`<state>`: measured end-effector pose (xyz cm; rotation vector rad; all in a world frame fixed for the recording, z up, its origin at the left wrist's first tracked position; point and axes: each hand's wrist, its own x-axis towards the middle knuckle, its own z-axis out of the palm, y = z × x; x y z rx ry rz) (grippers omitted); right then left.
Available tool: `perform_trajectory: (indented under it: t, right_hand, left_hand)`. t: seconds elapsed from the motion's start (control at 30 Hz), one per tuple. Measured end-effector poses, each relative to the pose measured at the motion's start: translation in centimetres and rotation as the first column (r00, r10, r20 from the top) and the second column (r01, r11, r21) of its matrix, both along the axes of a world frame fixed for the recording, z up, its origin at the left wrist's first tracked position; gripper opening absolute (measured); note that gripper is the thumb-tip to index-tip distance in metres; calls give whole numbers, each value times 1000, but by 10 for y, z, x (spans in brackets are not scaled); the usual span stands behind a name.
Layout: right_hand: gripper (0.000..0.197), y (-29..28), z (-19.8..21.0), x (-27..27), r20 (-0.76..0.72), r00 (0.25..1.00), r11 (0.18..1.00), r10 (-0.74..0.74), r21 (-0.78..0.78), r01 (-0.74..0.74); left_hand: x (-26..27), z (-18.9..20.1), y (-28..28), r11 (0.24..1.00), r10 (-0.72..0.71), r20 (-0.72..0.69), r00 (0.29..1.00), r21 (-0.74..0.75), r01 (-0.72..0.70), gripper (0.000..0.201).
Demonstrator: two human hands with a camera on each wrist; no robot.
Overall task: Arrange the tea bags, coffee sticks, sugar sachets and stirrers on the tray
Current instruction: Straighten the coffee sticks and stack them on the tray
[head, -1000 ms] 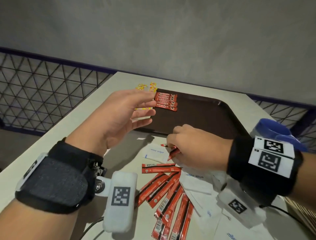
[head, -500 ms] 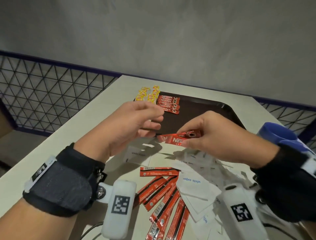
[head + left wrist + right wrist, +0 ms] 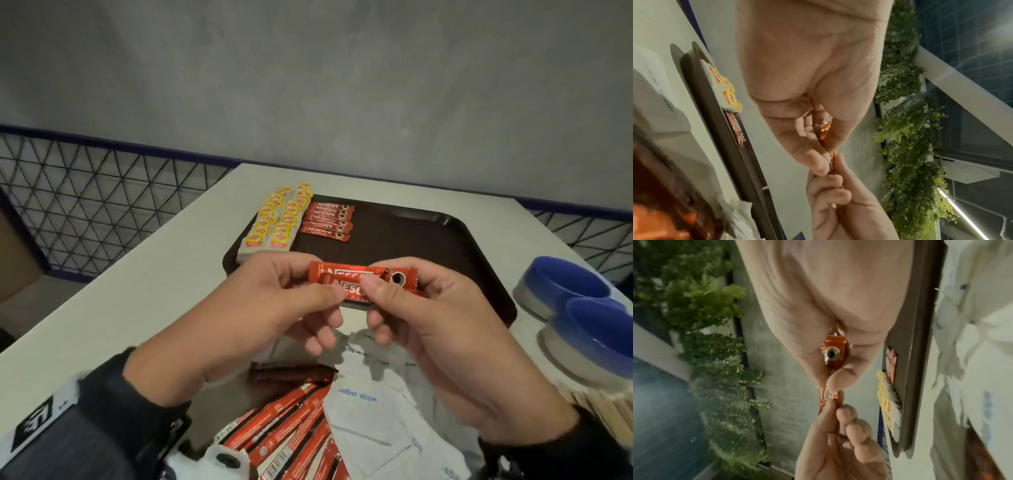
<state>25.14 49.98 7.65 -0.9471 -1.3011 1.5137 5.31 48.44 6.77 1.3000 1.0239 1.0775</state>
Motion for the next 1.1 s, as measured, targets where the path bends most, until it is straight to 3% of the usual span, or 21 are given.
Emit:
perform_trajectory:
  t: [0.17,0.27,0.33,0.53,0.7,0.93,1.1]
  right_hand:
    - [15,-6,-1,-1,25,1000,1000,-11,24,10]
    - [22,-6,1,-1,-65,998,1000,-28,-9,27]
    - [15,-6,2,-1,-117,991,998,-69,-5,69]
    - [10,-8,0,-2,-45,978,967,-203,150,207]
    - [15,-9,-2,-6,-80,971,961,-226,143,235]
    - [7,-9,-7,-5,-20,964,944,-266,198,265]
    - [8,-7,-9,-4,-19,950,925,-313,222,309]
  left_hand:
    - [6,2,-3,999,42,26,999,25,-43,23]
    - [6,4,-2,997,60,32,998,39,-61,22]
    - [5,5,-2,997,64,36,997,40,-66,23]
    - [6,3,-2,999,46,40,998,13,-46,23]
    - [5,5,-3,999,53,28,998,1,-53,26]
    - [5,7,-4,998,57,41,998,-34,-56,28]
    - [3,6,-3,994,108,-17,994,29,-108,23]
